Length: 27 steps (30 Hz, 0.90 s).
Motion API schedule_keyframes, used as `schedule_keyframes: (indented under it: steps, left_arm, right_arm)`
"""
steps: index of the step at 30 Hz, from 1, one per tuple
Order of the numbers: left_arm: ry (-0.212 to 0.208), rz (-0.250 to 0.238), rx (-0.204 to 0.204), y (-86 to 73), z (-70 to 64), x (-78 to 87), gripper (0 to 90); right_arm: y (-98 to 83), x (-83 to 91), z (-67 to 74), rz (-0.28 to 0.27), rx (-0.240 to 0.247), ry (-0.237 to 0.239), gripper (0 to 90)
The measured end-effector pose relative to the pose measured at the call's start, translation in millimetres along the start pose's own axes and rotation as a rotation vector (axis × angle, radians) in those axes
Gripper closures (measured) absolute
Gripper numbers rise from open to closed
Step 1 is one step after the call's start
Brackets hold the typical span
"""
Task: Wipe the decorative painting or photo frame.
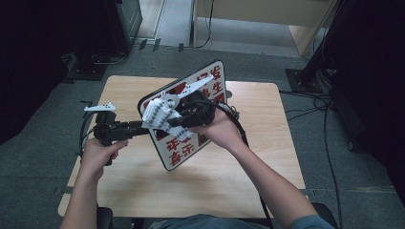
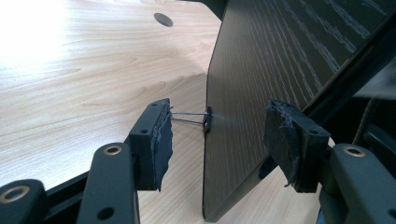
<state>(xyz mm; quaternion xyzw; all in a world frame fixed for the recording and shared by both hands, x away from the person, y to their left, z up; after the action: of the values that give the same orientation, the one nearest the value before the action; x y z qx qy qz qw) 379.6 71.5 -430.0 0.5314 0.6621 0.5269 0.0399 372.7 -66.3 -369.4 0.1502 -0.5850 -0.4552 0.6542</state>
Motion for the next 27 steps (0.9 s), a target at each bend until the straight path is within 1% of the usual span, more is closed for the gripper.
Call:
schedule_keyframes:
  steps: [4, 6, 12, 14, 16, 18, 22, 27]
  left_arm:
    - [0.0, 0.0, 0.003, -0.3, 0.0, -0.2, 42.5]
    - [0.0, -0.001, 0.0, -0.2, -0.1, -0.1, 42.6]
    - [-0.005, -0.006, 0.003, 0.2, -0.4, -0.6, 42.6]
    - [-0.005, -0.009, 0.003, 0.2, -0.2, -1.0, 42.7]
    - [-0.004, -0.007, 0.005, 0.1, -0.4, -1.4, 42.9]
    - [-0.005, -0.007, 0.004, 0.0, -0.6, -1.5, 43.1]
    - [-0.007, -0.009, 0.005, -0.1, -0.5, -1.9, 43.3]
    - [-0.012, -0.008, 0.003, -0.6, -0.7, -2.2, 43.7]
  right_arm:
    - [22.0, 5.4, 6.0, -0.017, 0.041, -0.008, 79.4]
    - [31.7, 7.9, 9.3, -0.027, 0.044, -0.006, 79.4]
    - [56.5, 12.0, 16.5, -0.06, 0.078, -0.016, 79.3]
    - [60.4, 11.3, 16.5, -0.063, 0.083, -0.024, 79.3]
    - [60.8, 7.5, 13.8, -0.048, 0.081, -0.036, 79.3]
    - [59.7, 4.0, 12.0, -0.041, 0.086, -0.034, 79.3]
    - [55.2, -0.4, 11.8, -0.022, 0.075, -0.03, 79.2]
    - [53.0, -3.5, 11.8, -0.01, 0.077, -0.025, 79.0]
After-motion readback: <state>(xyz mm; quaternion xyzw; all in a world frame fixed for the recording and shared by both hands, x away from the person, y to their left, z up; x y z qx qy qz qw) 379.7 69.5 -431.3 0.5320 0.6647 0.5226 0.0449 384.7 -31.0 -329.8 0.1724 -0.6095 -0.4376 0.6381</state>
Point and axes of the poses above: each handheld gripper's, and its own axes: x roughly backward along the jaws, y roughly out of its top, z roughly to its left, the point moved 10 cm from there along -x, roughly forward along the jaws, and after that the axes turned 6 degrees about y, right-handed, at the moved point
